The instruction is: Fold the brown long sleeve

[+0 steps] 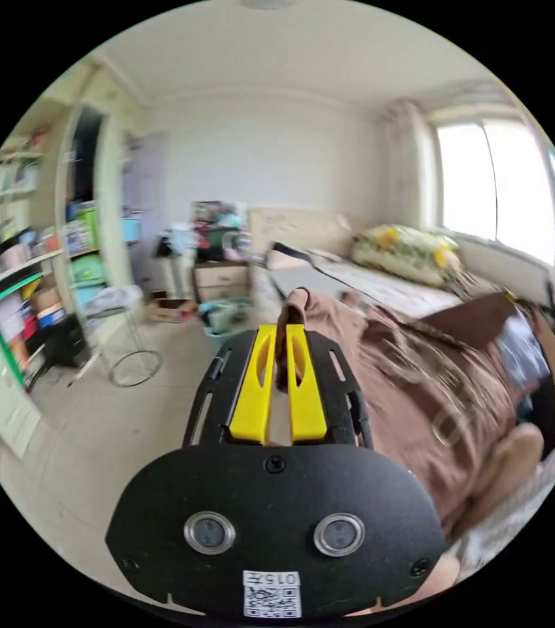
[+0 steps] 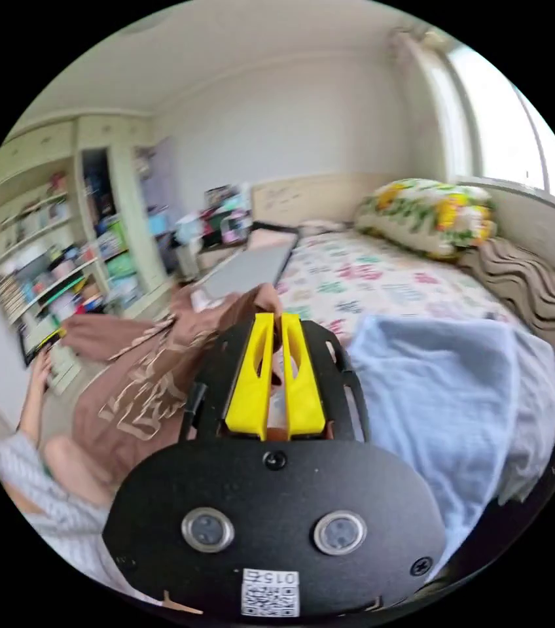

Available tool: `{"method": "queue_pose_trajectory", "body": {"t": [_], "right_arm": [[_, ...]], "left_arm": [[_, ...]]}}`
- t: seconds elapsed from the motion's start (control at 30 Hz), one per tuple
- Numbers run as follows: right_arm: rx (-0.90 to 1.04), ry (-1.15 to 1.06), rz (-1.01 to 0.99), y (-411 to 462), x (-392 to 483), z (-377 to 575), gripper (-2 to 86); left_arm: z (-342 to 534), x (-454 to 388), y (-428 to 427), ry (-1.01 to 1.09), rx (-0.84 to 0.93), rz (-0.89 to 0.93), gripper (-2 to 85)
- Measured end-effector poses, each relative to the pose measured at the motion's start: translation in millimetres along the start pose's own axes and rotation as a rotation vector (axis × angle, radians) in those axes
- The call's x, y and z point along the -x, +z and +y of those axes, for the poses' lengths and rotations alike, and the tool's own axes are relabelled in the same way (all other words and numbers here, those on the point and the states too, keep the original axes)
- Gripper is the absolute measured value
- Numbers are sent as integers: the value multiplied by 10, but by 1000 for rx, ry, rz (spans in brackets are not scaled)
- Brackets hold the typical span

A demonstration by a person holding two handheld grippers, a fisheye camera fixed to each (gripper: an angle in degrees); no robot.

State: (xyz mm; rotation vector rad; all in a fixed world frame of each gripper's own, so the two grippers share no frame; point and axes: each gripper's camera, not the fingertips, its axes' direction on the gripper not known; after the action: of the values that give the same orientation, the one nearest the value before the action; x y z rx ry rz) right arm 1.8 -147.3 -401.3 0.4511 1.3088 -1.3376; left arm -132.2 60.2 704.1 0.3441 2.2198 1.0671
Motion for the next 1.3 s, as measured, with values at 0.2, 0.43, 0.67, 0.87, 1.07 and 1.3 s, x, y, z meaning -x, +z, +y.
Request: {"method": "queue_pose_trajectory", "body": {"t": [0.2, 0.43, 0.67, 0.87, 1.07, 1.3], "right_arm": [[-2, 89, -128, -391, -467, 409, 89], [305, -194, -403, -330, 491, 2085, 117], [378, -66, -250, -200, 460, 2845, 118], [485, 12, -386, 128, 304, 3027, 64], [425, 49, -420, -88, 134, 3066, 18], [521, -24, -319, -130, 214, 3126, 9]], "left_arm": [[590, 758, -300, -127, 6, 188, 111], [1580, 134, -722, 55, 170, 460, 107], [1694, -97, -479, 57, 349, 592, 83], [1555, -317, -355, 126, 450, 546, 77], [1488, -439, -555, 192, 457, 508, 27], [1467, -667, -807, 314, 528, 398, 14]]}}
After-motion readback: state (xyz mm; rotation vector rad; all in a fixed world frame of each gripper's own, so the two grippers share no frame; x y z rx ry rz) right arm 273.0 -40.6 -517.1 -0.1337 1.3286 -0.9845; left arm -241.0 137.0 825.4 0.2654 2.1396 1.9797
